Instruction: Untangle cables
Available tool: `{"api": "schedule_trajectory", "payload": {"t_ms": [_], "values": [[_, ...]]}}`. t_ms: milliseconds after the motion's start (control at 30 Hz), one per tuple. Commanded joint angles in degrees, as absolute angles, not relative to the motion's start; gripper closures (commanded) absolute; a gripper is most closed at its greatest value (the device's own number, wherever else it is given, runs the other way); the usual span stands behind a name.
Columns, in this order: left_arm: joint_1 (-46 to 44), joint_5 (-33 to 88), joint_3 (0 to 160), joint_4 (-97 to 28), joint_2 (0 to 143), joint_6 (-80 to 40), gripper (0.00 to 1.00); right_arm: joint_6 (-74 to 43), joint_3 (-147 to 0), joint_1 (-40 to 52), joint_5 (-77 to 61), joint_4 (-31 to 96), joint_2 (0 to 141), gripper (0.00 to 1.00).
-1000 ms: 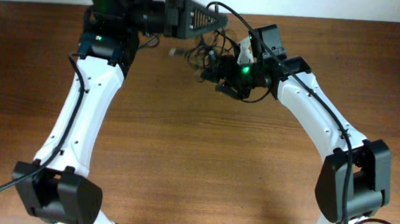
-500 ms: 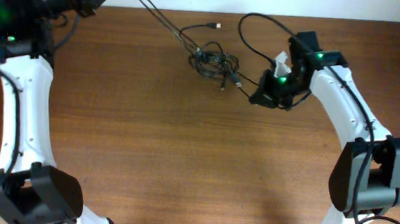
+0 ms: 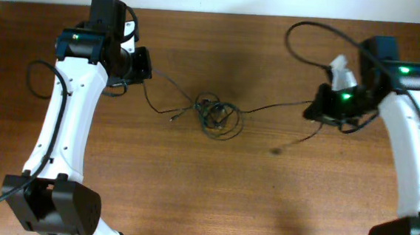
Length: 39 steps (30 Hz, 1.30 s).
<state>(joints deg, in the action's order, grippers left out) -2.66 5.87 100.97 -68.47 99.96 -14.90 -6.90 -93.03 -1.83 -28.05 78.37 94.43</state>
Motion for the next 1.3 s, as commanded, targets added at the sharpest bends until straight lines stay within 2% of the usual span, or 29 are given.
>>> {"api": "schedule_trajectory", "payload": {"t_ms": [0,100,200,300,367,400,433,467,500,533,633,767,833,1000,1067,1100,1133,1200,1267], "values": [[-0.9,-7.2,101.1,-69.3,99.4,-13.8,1.00,-6.2,-96.5,-8.3,-25.8,80.7,90.1,0.96],[2.7,-6.2,101.1,-69.3,99.4,-13.8,0.99,-6.2,-96.5,-15.6,-24.4,84.2,89.2,0.96],[2.8,-4.3,101.1,-70.7,99.4,-13.8,0.93,-6.2,-96.4,-15.7,-21.8,86.1,89.3,0.96],[2.3,4.3,101.1,-72.9,99.4,-13.0,0.91,-6.2,-96.1,-12.4,-21.8,87.2,89.4,0.96],[1.1,7.4,101.1,-73.4,99.4,-10.3,0.69,-6.2,-95.7,-8.6,-21.7,87.2,89.8,0.92],[-0.2,7.8,101.1,-74.0,99.4,-9.0,0.44,-6.3,-95.7,-6.5,-20.1,87.0,90.9,0.59],[-0.9,7.8,101.1,-74.1,99.4,-7.7,0.33,-6.5,-95.7,-5.9,-19.0,87.0,91.6,0.37],[-2.2,10.5,101.1,-73.1,99.4,-2.3,0.25,-6.7,-95.7,-6.4,-17.9,86.5,92.7,0.09],[-3.4,15.7,101.1,-71.2,99.4,2.3,0.23,-8.6,-95.7,-7.3,-15.3,86.0,92.7,0.01],[-4.6,18.8,101.1,-69.2,99.4,4.5,0.20,-9.9,-95.8,-9.1,-12.3,85.5,92.7,0.01],[-12.3,19.7,101.1,-62.4,101.0,4.4,0.18,-9.9,-95.8,-14.3,-12.2,85.5,92.7,0.01],[-22.3,20.0,101.1,-58.8,112.2,3.9,0.20,-9.8,-95.8,-14.3,-12.2,85.1,92.7,0.01],[-25.0,19.9,101.1,-57.6,117.9,3.1,0.26,-9.9,-95.8,-14.3,-12.2,85.1,92.7,0.01],[-26.3,19.8,101.1,-54.2,128.2,-1.8,0.65,-9.9,-95.8,-14.3,-12.2,85.3,92.7,0.01],[-26.3,19.8,101.1,-53.2,129.1,-1.8,0.68,-9.9,-95.8,-14.3,-12.2,85.3,92.7,0.01],[-26.3,19.8,101.1,-53.1,129.6,-2.0,0.92,-9.9,-95.8,-14.3,-12.2,85.3,92.7,0.01],[-26.3,19.8,101.1,-52.9,129.6,-2.2,1.00,-9.9,-95.8,-14.3,-12.2,85.2,92.7,0.01],[-25.7,20.3,104.7,-54.5,129.6,-3.4,1.00,-9.9,-95.8,-14.2,-13.1,85.0,92.7,0.01],[-24.8,20.2,115.6,-63.7,129.5,-3.4,1.00,-9.8,-95.8,-14.2,-14.6,85.0,92.7,0.01]]}}
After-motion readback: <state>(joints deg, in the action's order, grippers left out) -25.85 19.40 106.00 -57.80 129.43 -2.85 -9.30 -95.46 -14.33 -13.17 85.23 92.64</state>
